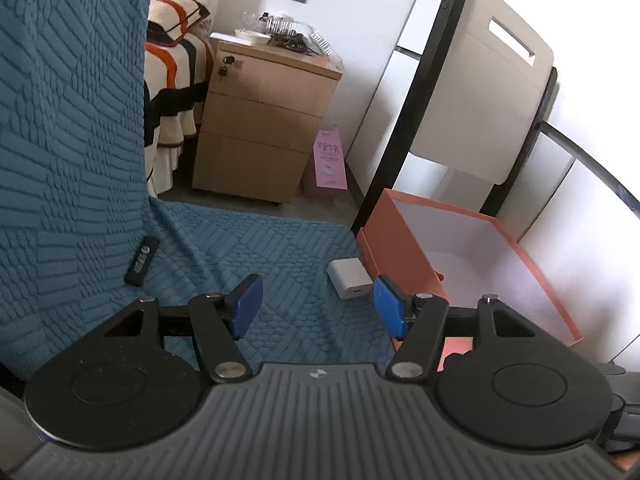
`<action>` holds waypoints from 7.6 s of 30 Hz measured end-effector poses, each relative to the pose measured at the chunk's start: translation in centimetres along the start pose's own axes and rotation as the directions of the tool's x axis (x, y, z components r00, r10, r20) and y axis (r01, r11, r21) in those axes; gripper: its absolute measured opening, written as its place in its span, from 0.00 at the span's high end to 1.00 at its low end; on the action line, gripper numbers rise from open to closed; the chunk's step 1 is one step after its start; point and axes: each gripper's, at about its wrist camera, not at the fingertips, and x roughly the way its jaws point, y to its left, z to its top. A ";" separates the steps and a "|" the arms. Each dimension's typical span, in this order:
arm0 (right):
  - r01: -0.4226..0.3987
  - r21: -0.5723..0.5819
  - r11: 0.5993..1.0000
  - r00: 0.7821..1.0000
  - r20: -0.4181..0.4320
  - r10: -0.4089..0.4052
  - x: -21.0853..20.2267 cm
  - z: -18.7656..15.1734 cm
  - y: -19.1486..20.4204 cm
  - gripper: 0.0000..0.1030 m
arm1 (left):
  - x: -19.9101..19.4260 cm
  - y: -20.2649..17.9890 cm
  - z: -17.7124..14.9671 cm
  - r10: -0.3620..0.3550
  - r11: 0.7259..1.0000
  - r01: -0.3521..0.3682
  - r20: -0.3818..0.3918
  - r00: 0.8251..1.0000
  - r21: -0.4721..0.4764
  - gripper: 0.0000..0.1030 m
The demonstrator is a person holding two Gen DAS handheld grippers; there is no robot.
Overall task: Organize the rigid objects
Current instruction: 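Withdraw both open grippers from the box back over the blue cloth, then close the right gripper on the white charger while the left gripper closes on the black lighter, then lift the charger with the right gripper while the left gripper lifts the lighter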
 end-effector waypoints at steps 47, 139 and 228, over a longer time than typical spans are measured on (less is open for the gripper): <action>0.264 -0.357 0.896 0.955 -0.036 -0.296 21.0 6.2 4.3 0.31 | 18.3 14.5 1.2 0.427 0.902 -0.426 -0.278 0.861 0.065 0.48; 0.000 -0.316 0.949 0.970 -0.230 -0.076 21.6 6.7 3.9 0.46 | 23.9 17.2 2.4 0.430 0.902 -0.427 -0.230 0.873 0.064 0.67; -0.074 -0.115 0.991 0.995 -0.077 0.065 6.5 3.7 1.6 0.48 | 7.7 2.5 -1.1 0.094 0.991 -0.108 -0.163 0.982 -0.077 0.74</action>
